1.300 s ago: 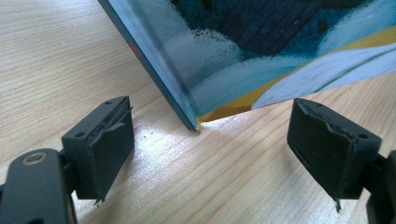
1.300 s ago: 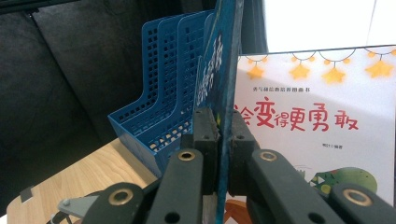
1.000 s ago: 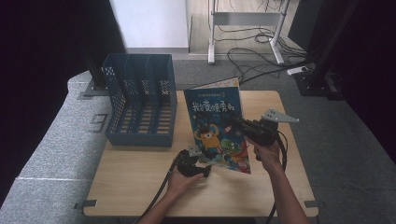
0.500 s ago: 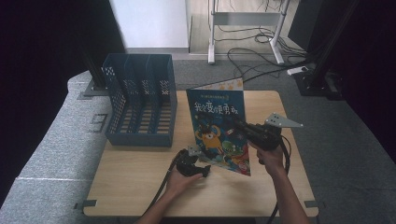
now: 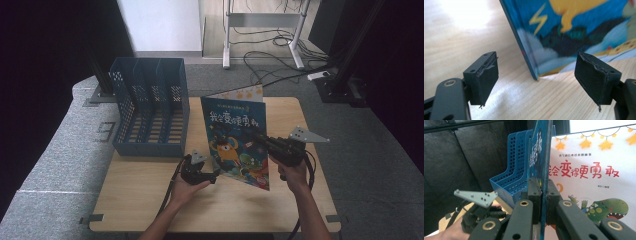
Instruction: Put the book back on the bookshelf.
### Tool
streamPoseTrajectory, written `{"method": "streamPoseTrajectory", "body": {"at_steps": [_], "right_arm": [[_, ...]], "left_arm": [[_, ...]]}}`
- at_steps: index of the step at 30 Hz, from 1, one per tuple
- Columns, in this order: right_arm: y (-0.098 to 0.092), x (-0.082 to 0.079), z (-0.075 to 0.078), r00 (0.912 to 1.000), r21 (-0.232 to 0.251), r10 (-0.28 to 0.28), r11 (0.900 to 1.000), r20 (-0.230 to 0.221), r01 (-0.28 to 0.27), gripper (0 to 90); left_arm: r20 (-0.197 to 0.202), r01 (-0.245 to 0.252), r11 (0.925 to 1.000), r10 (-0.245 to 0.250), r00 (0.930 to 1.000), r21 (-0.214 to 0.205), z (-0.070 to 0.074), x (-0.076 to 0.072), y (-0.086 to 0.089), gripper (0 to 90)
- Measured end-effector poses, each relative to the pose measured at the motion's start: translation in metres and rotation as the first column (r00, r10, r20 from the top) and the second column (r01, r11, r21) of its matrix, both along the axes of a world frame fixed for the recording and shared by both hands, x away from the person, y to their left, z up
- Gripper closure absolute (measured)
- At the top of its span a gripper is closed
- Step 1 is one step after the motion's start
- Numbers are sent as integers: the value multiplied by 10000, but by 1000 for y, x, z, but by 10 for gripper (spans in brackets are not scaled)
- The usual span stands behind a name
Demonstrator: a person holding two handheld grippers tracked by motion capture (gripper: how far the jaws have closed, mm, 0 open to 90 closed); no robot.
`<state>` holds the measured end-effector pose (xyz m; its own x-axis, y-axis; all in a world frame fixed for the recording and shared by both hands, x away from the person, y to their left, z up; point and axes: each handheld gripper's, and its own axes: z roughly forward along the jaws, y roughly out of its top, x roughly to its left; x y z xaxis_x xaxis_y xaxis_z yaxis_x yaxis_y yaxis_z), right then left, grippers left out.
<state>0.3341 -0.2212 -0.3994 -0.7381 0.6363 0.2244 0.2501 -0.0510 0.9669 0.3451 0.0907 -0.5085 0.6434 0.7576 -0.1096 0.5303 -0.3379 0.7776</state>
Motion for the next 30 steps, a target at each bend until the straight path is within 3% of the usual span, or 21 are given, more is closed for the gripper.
{"method": "streamPoseTrajectory", "body": {"at_steps": [5, 9, 13, 30], "right_arm": [[-3, -3, -3, 10000, 119, 39, 9999, 16, -40, 856], [-5, -3, -4, 10000, 109, 91, 9999, -4, -91, 856], [-6, -4, -5, 9999, 119, 112, 9999, -29, -111, 855], [-15, -7, -11, 9995, 232, 298, 9993, -124, -295, 846]], "left_arm": [[0, -7, 9988, 7, 10000, -490, 8, 4, 6, 219], [246, 117, 9968, -98, 9996, -788, 15, 5, 6, 235], [623, 212, 9985, -180, 9979, -500, 22, 8, 4, 233], [863, 461, 9901, -349, 9957, -1323, 42, 25, 2, 271]]}}
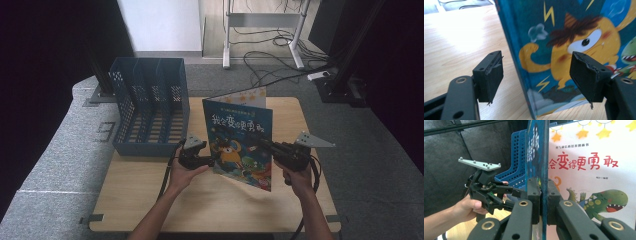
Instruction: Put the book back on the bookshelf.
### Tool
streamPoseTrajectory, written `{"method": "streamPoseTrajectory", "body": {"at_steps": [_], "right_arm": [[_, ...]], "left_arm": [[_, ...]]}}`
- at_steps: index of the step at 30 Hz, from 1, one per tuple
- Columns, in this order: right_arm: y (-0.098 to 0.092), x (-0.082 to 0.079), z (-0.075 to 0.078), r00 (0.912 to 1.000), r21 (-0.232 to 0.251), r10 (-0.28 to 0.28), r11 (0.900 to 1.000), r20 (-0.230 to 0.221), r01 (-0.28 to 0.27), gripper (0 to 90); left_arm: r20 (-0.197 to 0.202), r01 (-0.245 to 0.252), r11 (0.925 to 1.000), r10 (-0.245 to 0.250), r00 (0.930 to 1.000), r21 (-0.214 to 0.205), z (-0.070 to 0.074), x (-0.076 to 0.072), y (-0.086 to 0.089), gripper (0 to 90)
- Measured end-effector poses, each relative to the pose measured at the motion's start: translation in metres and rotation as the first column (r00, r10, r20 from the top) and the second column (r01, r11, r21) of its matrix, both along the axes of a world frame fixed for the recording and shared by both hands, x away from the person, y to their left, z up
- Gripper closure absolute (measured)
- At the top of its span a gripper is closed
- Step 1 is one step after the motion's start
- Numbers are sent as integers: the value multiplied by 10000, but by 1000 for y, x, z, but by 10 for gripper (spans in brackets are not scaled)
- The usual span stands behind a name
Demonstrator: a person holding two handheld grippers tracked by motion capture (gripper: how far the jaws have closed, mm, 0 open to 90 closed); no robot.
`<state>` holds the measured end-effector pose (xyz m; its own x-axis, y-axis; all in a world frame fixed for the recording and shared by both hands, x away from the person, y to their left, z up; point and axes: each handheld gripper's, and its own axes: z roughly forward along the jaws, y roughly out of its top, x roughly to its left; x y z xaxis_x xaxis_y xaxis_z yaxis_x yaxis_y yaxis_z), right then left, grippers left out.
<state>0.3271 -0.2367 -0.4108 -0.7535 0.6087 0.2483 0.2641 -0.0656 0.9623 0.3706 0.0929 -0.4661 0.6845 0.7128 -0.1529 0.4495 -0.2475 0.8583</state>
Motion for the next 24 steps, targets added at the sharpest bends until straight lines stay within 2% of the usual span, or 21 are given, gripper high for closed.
{"method": "streamPoseTrajectory", "body": {"at_steps": [8, 13, 24], "right_arm": [[-5, -3, -4, 10000, -84, 15, 10000, 49, -14, 833], [-8, -4, -7, 10000, -143, -22, 9999, 45, 22, 819], [-16, -3, -18, 9989, -112, -461, 9989, -20, 461, 738]], "left_arm": [[135, 73, 9998, -70, 9999, -186, 7, 5, -5, 291], [373, 187, 9997, -180, 9991, -187, 10, 4, -9, 305], [617, 472, 9988, -464, 9970, -107, 10, 0, -13, 326]]}}
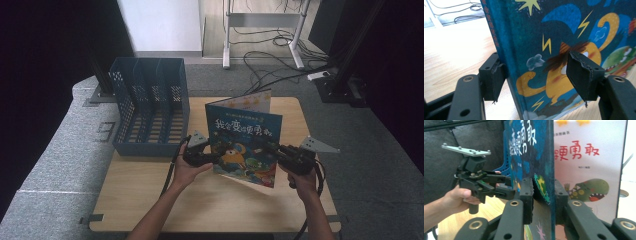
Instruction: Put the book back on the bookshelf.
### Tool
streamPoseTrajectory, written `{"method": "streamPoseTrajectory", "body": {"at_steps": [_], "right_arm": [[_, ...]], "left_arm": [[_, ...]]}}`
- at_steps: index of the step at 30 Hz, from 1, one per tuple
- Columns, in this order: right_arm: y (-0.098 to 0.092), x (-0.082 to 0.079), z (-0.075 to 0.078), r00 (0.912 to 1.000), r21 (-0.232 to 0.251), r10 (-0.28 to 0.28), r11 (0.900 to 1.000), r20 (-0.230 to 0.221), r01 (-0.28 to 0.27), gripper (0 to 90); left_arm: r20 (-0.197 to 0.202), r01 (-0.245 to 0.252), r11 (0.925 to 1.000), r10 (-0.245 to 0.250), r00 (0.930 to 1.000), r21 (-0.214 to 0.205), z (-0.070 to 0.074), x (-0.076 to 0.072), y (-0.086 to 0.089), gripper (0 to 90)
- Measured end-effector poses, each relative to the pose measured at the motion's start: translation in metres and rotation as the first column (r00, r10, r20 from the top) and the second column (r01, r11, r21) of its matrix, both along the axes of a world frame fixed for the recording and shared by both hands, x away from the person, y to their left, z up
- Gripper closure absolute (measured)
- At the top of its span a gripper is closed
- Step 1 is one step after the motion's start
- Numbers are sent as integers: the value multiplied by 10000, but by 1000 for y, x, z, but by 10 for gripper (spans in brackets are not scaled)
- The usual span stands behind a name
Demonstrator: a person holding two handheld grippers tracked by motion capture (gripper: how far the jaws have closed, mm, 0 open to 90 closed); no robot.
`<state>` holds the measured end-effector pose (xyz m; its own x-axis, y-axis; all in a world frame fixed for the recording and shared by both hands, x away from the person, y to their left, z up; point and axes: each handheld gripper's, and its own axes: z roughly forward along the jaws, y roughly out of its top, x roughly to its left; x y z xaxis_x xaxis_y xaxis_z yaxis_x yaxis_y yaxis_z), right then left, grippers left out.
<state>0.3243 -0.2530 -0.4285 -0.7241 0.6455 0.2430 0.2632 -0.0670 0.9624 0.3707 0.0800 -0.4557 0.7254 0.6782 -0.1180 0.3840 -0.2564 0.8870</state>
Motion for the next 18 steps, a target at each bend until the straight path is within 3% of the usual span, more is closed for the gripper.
{"method": "streamPoseTrajectory", "body": {"at_steps": [6, 13, 18], "right_arm": [[0, 2, -8, 9993, -553, -372, 9978, 43, 374, 687], [-1, 6, -15, 9974, -507, -715, 9962, -84, 710, 602], [-1, 8, -20, 9942, -507, -1072, 9930, -127, 1065, 539]], "left_arm": [[3, 52, 10000, -52, 10000, 27, -1, -1, 0, 343], [150, 69, 10000, -70, 9999, 67, -1, -3, 0, 394], [515, 94, 10000, -95, 9986, 16, -2, -7, -1, 462]]}}
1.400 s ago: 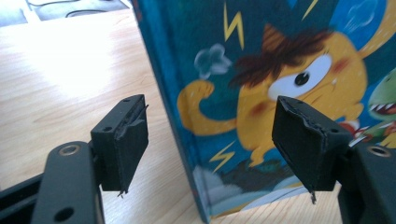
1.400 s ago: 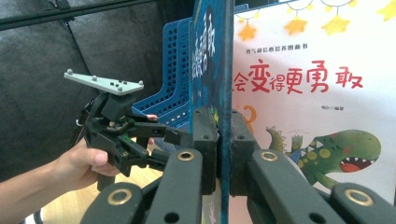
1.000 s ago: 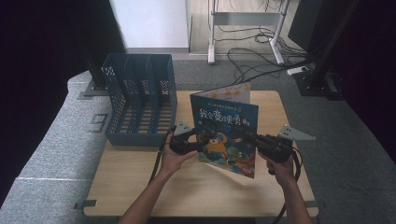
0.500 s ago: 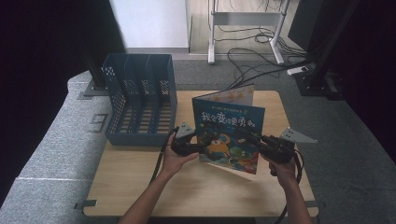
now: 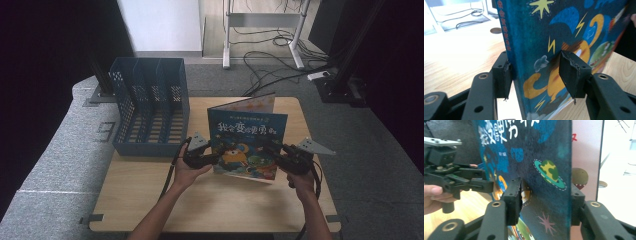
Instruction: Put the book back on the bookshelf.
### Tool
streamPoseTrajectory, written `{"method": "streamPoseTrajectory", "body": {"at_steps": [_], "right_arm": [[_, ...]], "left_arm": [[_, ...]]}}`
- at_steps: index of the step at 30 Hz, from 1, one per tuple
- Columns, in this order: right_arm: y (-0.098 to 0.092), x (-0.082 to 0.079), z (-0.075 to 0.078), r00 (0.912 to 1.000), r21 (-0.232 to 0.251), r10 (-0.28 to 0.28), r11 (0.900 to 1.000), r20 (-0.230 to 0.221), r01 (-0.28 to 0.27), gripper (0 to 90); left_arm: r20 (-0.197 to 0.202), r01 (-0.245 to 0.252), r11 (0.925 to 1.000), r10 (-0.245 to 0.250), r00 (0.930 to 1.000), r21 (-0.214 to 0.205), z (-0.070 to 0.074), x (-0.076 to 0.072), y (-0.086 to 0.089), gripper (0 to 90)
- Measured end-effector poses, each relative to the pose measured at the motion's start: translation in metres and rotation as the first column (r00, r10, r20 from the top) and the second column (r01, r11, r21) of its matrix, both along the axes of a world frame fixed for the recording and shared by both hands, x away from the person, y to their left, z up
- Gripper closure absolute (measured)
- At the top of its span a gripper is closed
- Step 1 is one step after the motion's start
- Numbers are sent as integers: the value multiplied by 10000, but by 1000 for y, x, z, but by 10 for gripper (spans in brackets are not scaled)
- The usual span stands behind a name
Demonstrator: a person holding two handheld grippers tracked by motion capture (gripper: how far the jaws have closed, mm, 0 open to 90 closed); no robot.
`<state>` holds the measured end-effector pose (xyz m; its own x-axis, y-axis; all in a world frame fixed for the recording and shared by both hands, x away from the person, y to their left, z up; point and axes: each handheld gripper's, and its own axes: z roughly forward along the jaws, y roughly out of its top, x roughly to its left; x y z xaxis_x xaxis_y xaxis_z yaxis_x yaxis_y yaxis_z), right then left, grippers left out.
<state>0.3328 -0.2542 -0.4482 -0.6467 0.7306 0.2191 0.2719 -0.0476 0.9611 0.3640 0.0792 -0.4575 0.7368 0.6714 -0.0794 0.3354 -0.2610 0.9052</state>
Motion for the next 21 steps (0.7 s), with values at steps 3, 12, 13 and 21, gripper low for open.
{"method": "streamPoseTrajectory", "body": {"at_steps": [3, 12, 13, 21], "right_arm": [[0, 2, -3, 9999, -24, -159, 9999, -62, 159, 509], [-2, 4, -8, 9985, -54, -541, 9985, -25, 541, 446], [-3, 4, -8, 9978, -38, -659, 9978, -21, 659, 441], [-6, 10, -4, 9940, -58, -1086, 9941, -99, 1085, 386]], "left_arm": [[120, 147, 9999, -146, 9998, -51, -1, -2, -1, 474], [74, 342, 9994, -342, 9994, -11, -3, -3, -4, 478], [84, 354, 9994, -354, 9993, 3, -3, -3, -5, 479], [183, 511, 9987, -511, 9985, 42, -4, -7, -10, 532]]}}
